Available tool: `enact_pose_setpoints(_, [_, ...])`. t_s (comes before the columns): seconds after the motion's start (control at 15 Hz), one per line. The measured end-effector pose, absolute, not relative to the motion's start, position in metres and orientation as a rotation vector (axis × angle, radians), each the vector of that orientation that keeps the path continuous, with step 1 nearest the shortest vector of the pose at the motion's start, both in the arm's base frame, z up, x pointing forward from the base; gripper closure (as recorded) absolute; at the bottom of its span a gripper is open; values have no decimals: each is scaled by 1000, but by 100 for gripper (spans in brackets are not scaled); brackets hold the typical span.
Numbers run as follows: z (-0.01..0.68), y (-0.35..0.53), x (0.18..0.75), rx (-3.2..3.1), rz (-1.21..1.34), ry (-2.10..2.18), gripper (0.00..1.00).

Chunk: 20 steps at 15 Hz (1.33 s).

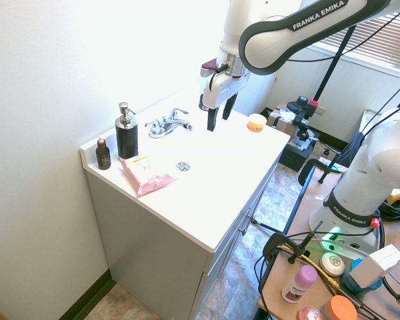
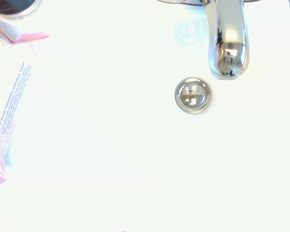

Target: Turn off the cold water

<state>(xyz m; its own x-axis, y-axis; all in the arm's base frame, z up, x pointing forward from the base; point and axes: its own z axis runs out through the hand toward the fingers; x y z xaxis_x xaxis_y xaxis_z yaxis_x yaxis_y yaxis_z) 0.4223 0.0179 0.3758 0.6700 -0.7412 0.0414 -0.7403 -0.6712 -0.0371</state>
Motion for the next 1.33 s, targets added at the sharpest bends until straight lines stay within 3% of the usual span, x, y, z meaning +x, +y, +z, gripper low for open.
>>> enact_pose_setpoints(0.4, [382, 16, 436, -2816, -133, 1306, 0])
enact_pose_setpoints(1.0, [333, -45, 571, -2690, -281, 1689, 0])
enact_pose_setpoints(1.33, [304, -68, 580, -2710, -254, 1777, 0])
